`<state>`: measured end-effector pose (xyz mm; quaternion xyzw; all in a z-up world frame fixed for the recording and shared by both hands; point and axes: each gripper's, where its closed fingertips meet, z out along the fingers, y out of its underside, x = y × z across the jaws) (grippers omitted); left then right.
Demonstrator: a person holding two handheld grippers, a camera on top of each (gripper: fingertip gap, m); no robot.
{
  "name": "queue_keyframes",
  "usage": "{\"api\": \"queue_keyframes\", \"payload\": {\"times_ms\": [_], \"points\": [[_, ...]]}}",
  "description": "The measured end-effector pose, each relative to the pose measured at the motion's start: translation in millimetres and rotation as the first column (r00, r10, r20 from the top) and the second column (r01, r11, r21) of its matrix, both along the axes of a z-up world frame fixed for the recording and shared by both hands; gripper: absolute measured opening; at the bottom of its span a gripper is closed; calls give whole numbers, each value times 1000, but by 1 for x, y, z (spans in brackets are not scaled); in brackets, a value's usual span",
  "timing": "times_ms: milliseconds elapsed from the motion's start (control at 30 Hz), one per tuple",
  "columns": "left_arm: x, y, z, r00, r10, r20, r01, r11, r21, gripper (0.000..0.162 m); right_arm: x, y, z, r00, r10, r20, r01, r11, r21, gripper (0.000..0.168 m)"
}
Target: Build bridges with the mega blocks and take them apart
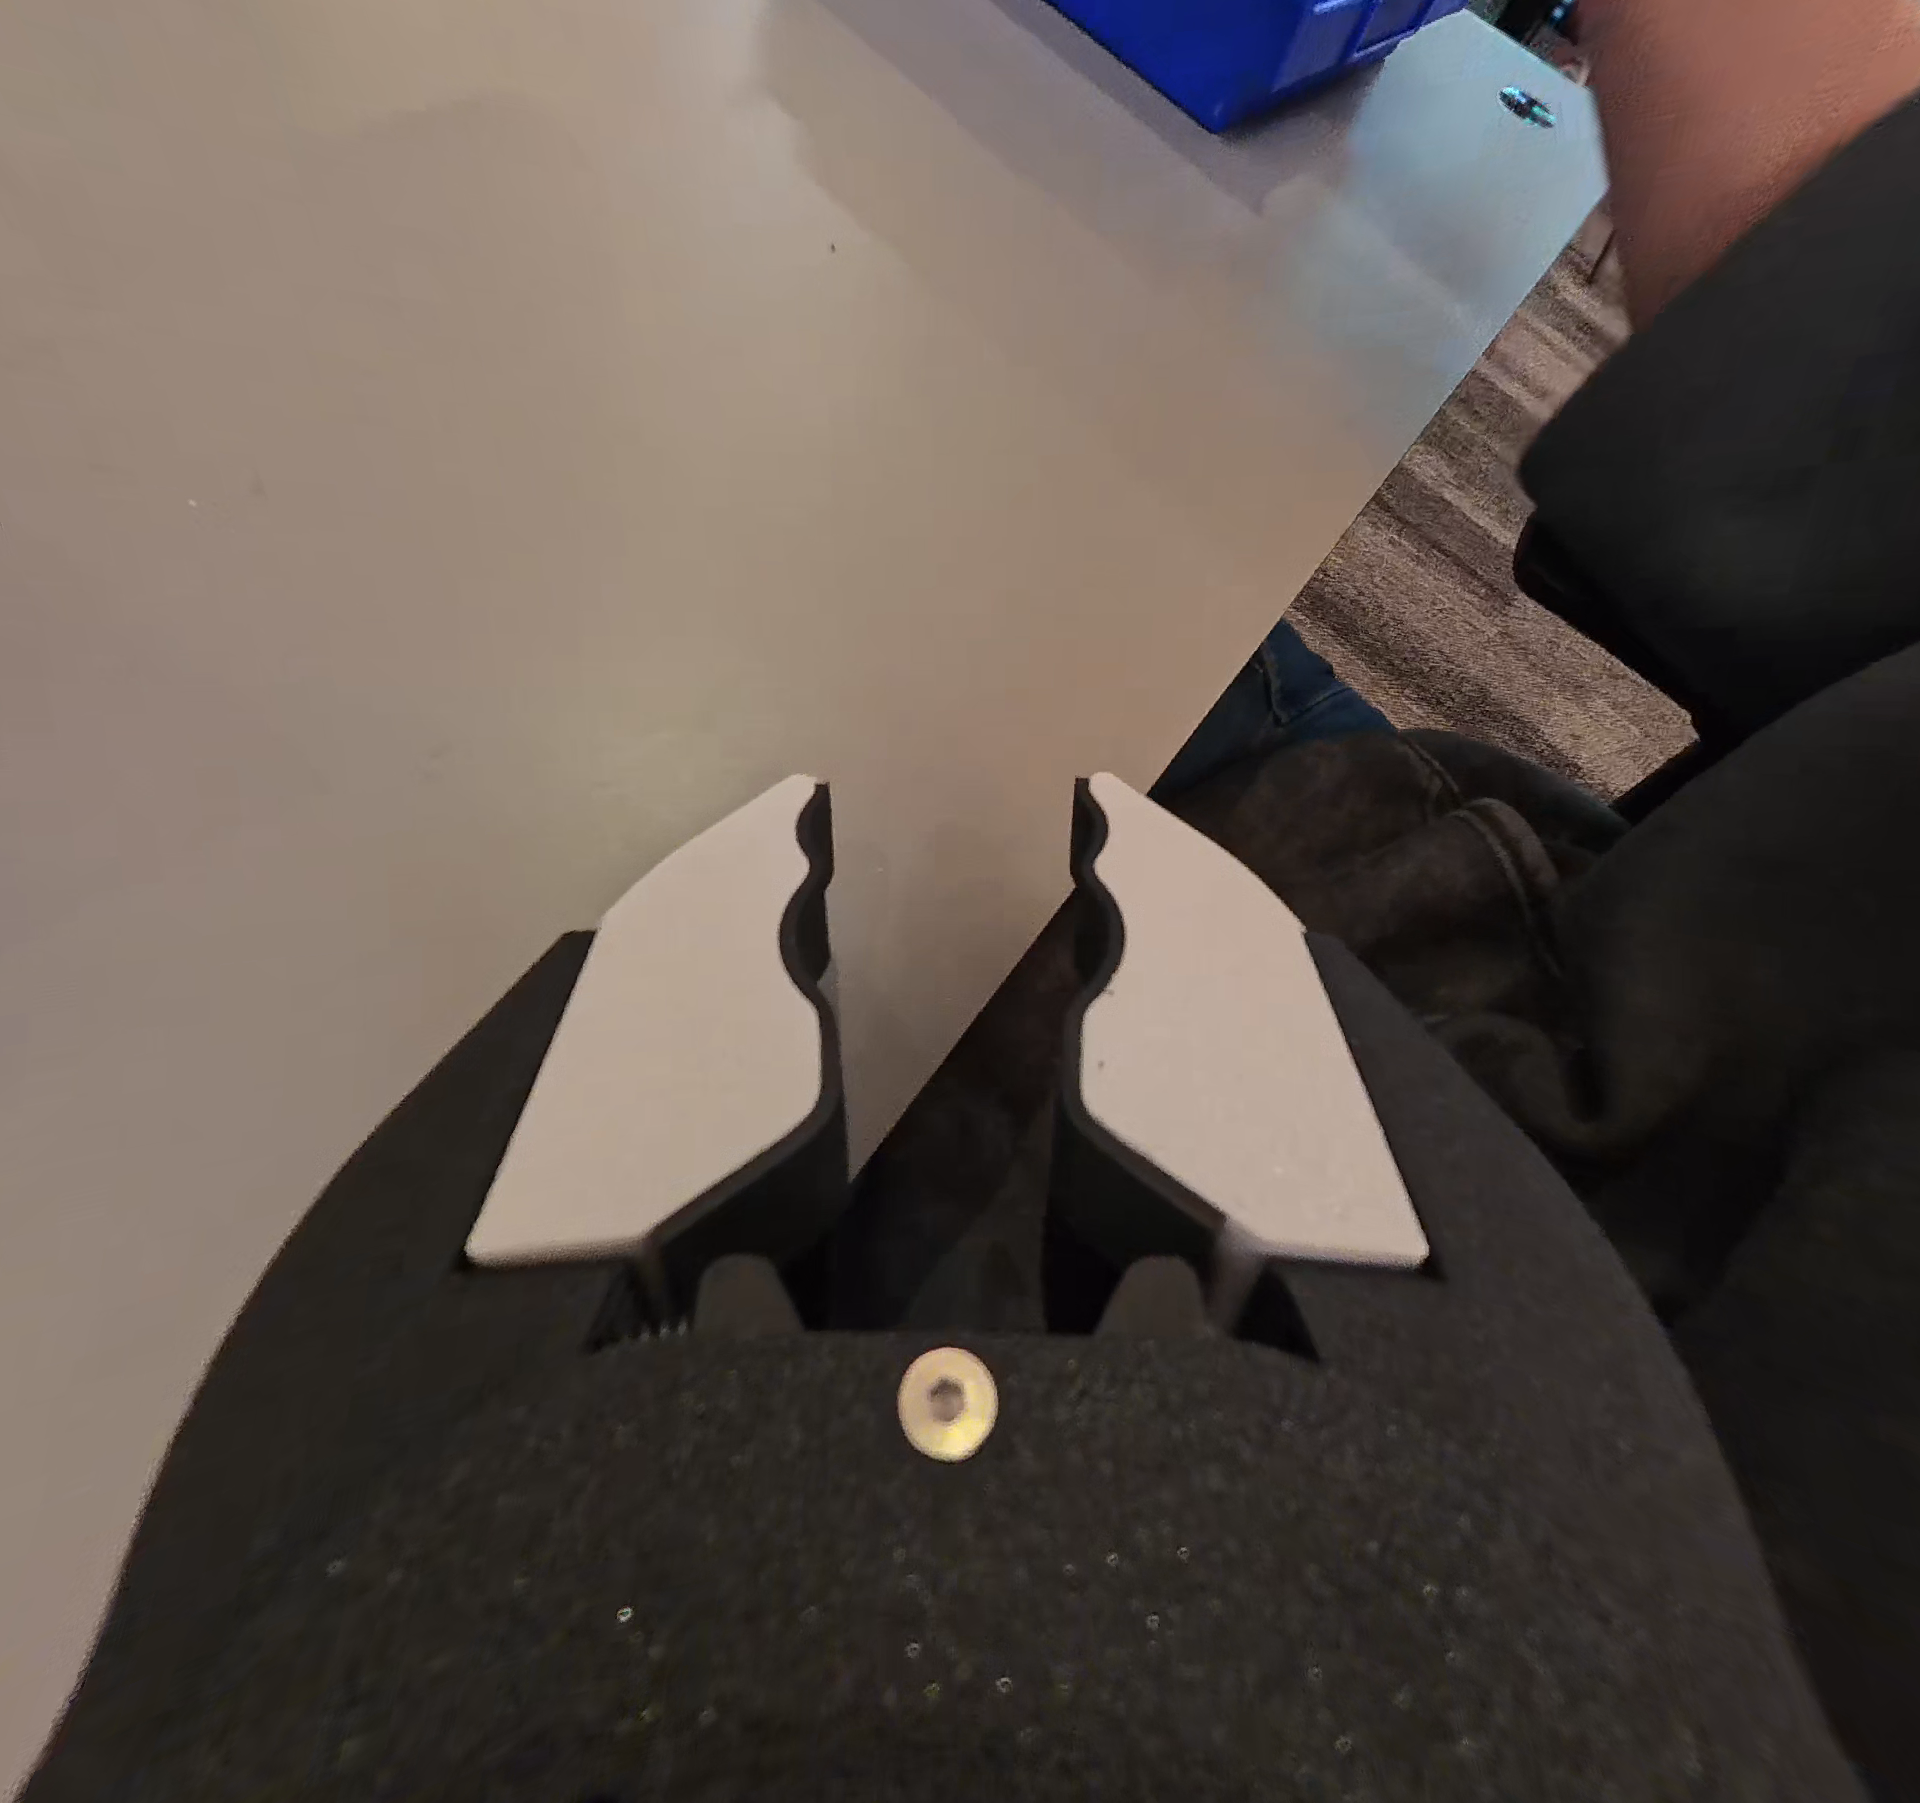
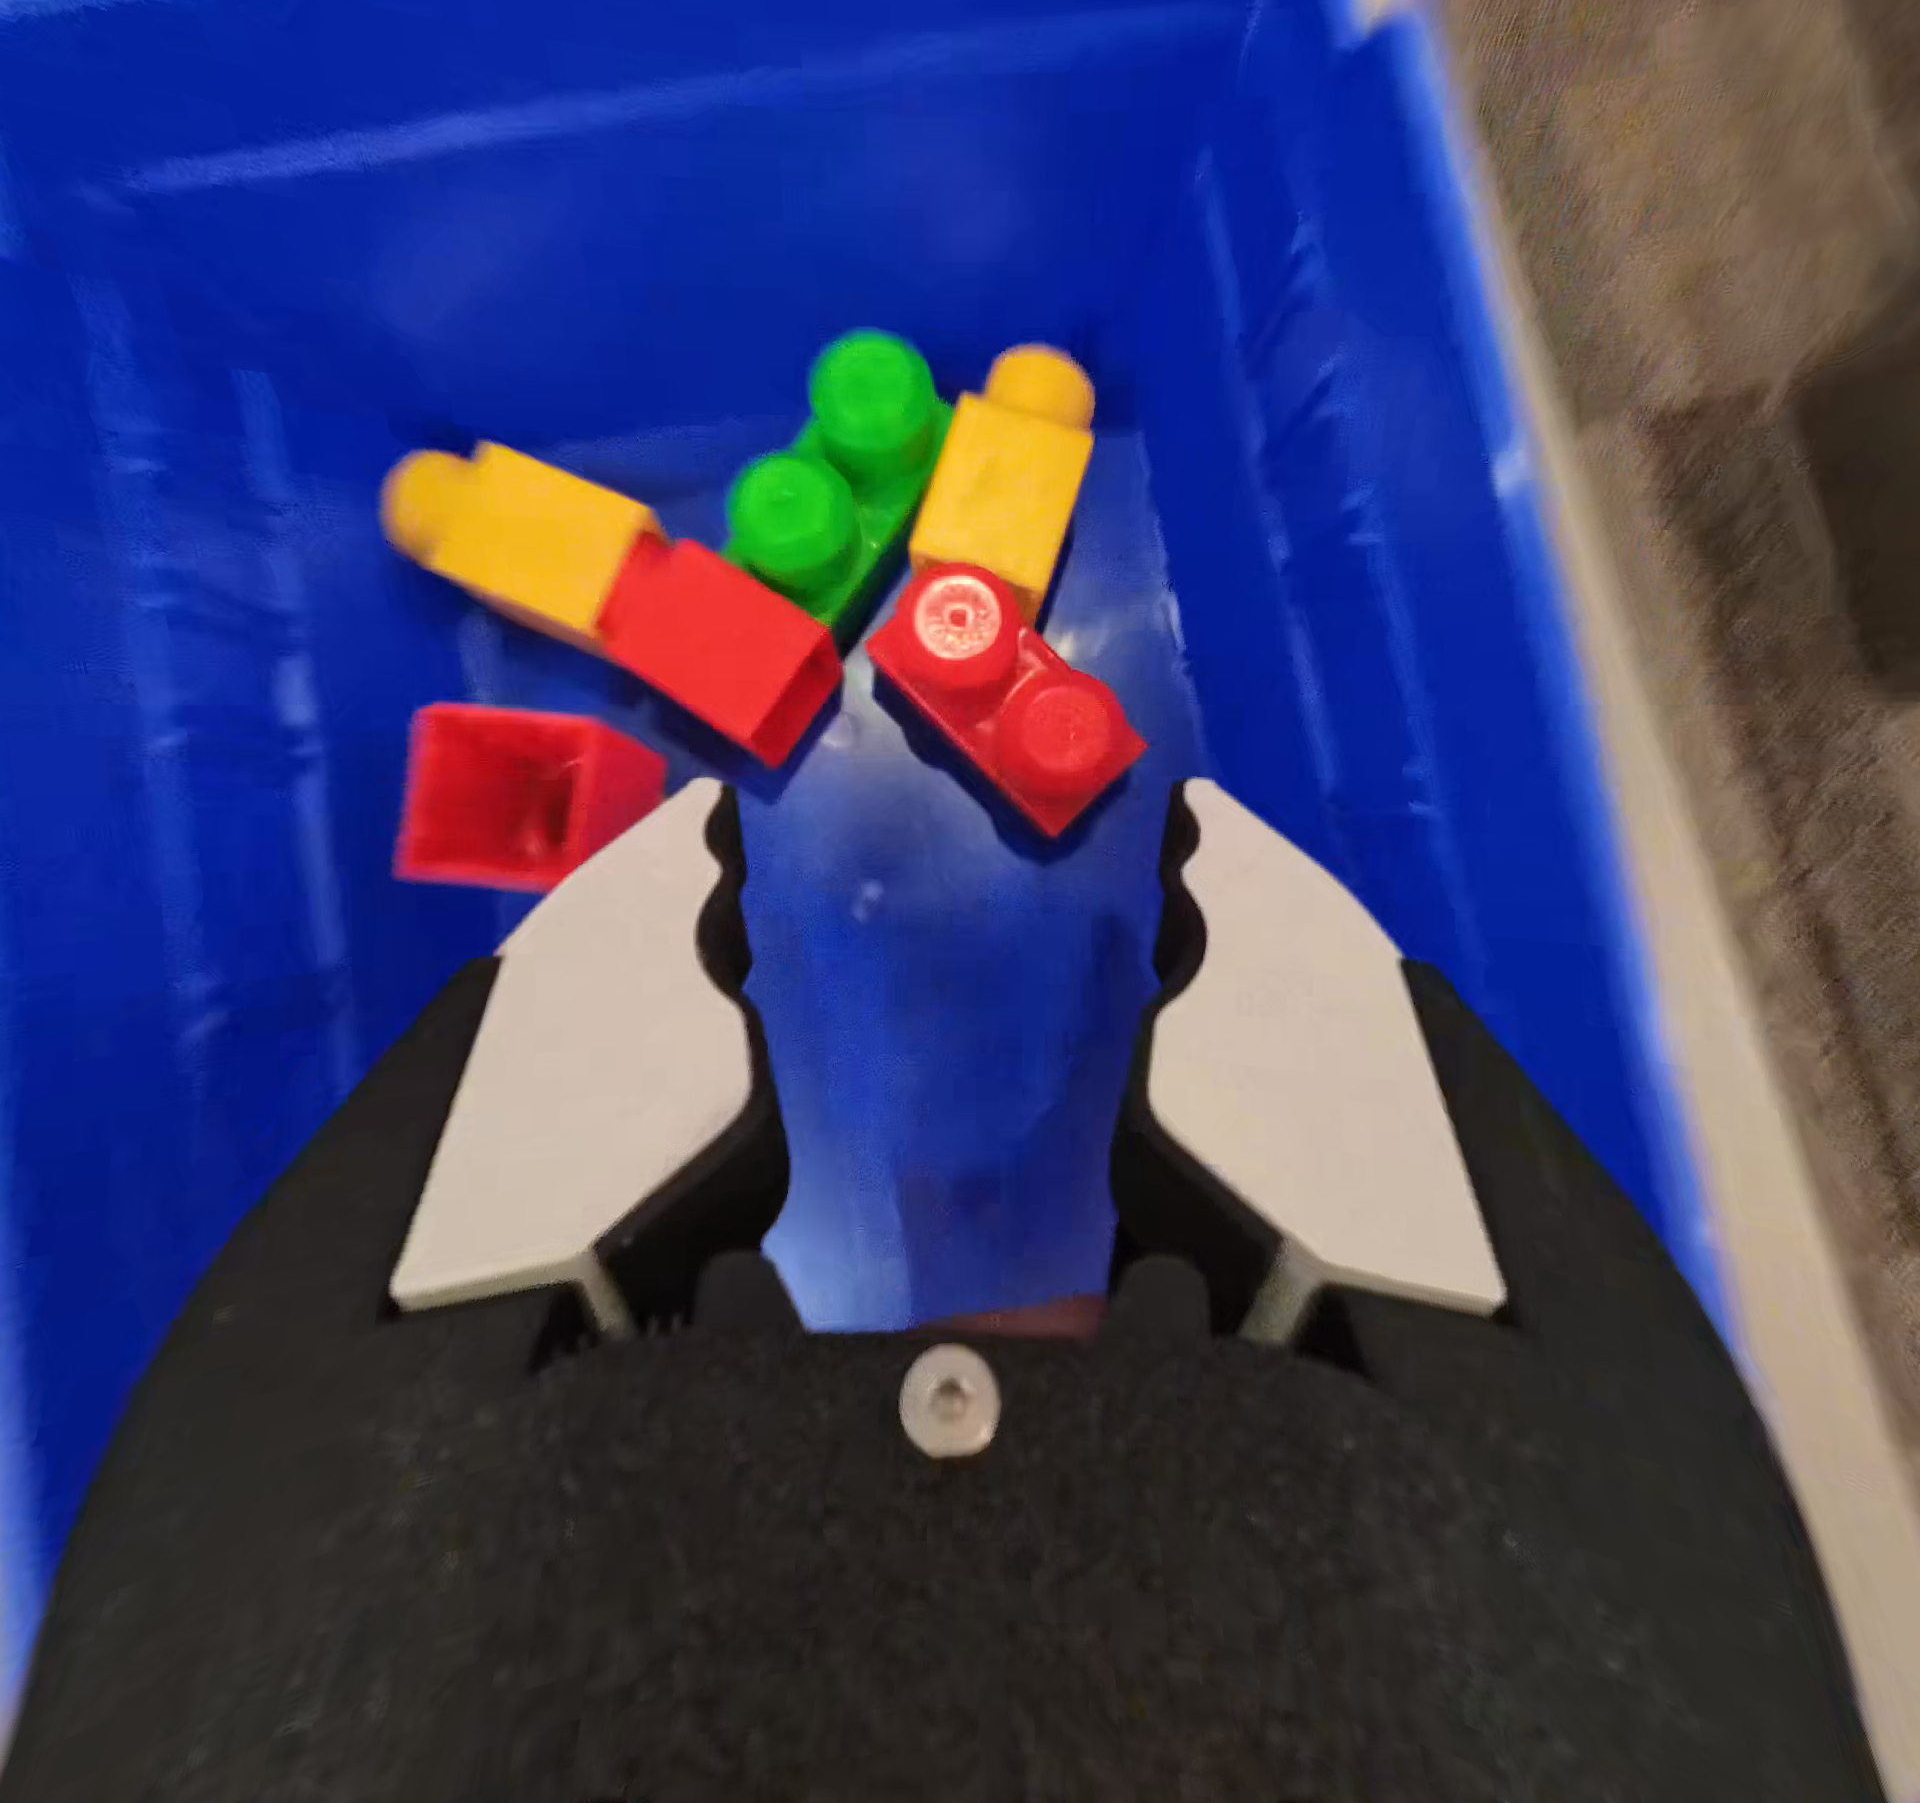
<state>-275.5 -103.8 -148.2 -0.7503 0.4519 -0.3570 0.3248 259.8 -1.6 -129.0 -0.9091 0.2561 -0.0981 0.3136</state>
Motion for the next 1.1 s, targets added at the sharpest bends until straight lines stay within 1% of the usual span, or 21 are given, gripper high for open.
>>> {"api": "queue_keyframes", "payload": {"times_ms": [100,133,167,200,233,267,300,333,367,400,467,533,633,700,767,833,900,967,1033,1067,1100], "points": [[-1,4,0,1000,15,6,-15,1000,12,44,-35,-18,64,982,105,158,-124,986,115,77],[-2,6,2,1000,23,11,-23,999,27,44,-62,-19,81,968,182,173,-212,962,175,77],[-3,9,4,999,36,17,-37,998,48,44,-99,-20,96,945,286,156,-318,914,251,76],[-5,14,6,998,57,23,-58,996,71,44,-144,-22,110,905,404,134,-425,833,355,74],[-7,18,9,996,81,30,-83,993,88,45,-193,-28,122,840,529,125,-519,712,473,72],[-9,23,11,994,104,38,-107,990,96,49,-241,-38,128,768,631,113,-567,586,579,68],[-11,26,13,991,125,49,-130,987,96,52,-284,-51,125,693,714,100,-586,477,655,61],[-14,30,14,988,145,59,-149,985,89,53,-320,-62,116,627,774,92,-599,403,693,60],[-16,33,14,985,160,64,-165,983,75,55,-346,-69,100,588,804,90,-612,370,699,60],[-18,35,13,983,171,69,-176,983,59,56,-364,-74,81,565,818,107,-651,362,668,60],[-21,38,11,979,190,77,-192,981,21,59,-378,-77,45,557,812,172,-734,386,559,58],[-24,40,10,975,205,83,-206,979,-2,59,-383,-79,25,529,818,225,-798,388,462,59],[-28,45,10,971,232,64,-232,973,1,61,-380,-79,23,517,784,345,-841,387,379,54],[-32,50,11,967,251,48,-252,968,15,60,-381,-80,25,507,770,388,-853,382,356,52],[-42,61,14,956,292,-3,-292,956,34,56,-383,-80,23,497,768,403,-860,375,345,50],[-63,86,33,926,374,-45,-369,925,90,54,-384,-79,17,496,781,379,-860,381,340,51],[-88,119,68,885,465,-23,-457,878,146,50,-385,-78,13,498,791,355,-855,379,353,50],[-116,159,96,830,555,-57,-536,822,194,51,-384,-77,10,499,798,338,-852,380,359,50],[-143,204,108,756,637,-150,-594,764,250,52,-382,-75,7,496,803,331,-854,384,351,50],[-155,226,110,712,675,-193,-623,734,270,52,-382,-75,6,496,805,325,-854,385,350,50],[-162,247,110,685,696,-214,-643,716,272,52,-382,-75,6,496,809,317,-853,384,354,50]]}}
